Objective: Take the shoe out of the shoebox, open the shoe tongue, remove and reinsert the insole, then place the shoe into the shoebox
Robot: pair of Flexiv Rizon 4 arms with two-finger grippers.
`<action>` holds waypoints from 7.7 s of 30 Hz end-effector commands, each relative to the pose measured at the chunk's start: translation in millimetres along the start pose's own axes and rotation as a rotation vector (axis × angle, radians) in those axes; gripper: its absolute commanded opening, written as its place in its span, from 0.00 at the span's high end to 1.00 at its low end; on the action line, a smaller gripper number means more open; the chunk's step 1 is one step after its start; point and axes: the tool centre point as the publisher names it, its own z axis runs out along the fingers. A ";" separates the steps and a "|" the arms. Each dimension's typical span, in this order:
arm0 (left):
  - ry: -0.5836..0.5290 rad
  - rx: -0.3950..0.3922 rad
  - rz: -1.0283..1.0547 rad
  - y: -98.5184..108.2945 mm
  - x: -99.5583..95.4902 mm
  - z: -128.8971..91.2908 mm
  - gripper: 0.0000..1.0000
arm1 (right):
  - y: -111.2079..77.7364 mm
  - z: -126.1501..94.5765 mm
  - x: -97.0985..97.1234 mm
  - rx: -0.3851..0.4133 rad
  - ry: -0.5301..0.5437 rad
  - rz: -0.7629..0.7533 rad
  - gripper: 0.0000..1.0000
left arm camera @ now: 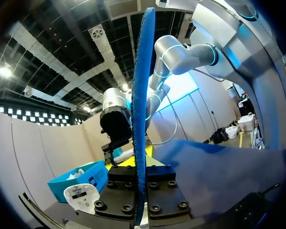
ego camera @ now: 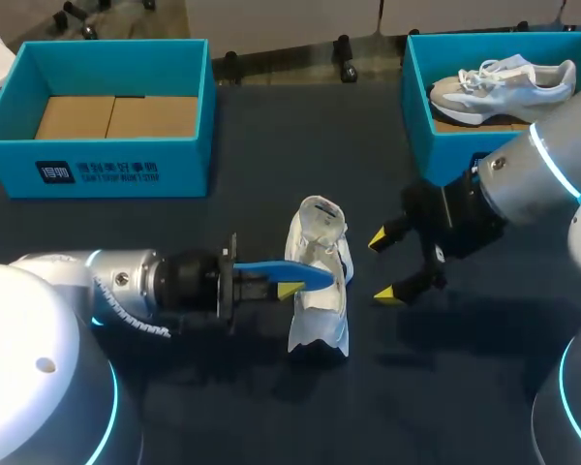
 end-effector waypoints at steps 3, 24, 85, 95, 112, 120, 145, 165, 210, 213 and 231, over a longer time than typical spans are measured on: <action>0.010 0.000 0.002 4.3 -4.7 8.2 1.00 | 0.4 1.8 0.2 0.003 -0.002 0.001 0.00; 0.074 -0.070 0.024 26.3 -6.7 13.6 1.00 | 0.4 1.8 0.2 0.003 -0.002 0.001 0.00; 0.058 -0.259 0.046 82.7 -12.8 15.7 0.69 | 0.4 1.8 0.2 0.003 -0.002 0.001 0.00; 0.064 -0.247 0.066 64.4 -6.7 20.2 0.70 | 0.4 1.8 0.2 0.003 -0.002 0.001 0.00; 0.111 -0.282 0.078 68.2 1.0 19.7 1.00 | 0.4 1.8 0.2 0.003 -0.002 0.001 0.00; 0.127 -0.314 0.088 83.8 -3.6 13.1 1.00 | 0.4 1.8 0.2 0.003 -0.002 0.001 0.00; 0.102 -0.323 0.125 58.5 0.0 14.7 0.80 | 0.4 1.8 0.2 0.003 -0.002 0.001 0.00; 0.156 -0.397 0.208 91.1 -6.0 22.0 1.00 | 0.4 1.8 0.2 0.003 -0.002 0.001 0.00; 0.174 -0.460 0.351 98.4 -15.6 7.6 1.00 | 0.4 1.8 0.2 0.003 -0.002 0.001 0.00; 0.173 -0.469 0.375 101.2 -20.7 6.4 1.00 | 0.4 1.8 0.2 0.003 -0.002 0.001 0.00; 0.148 -0.456 0.390 68.5 -10.8 -6.4 0.57 | 0.4 1.8 0.2 0.003 -0.002 0.001 0.00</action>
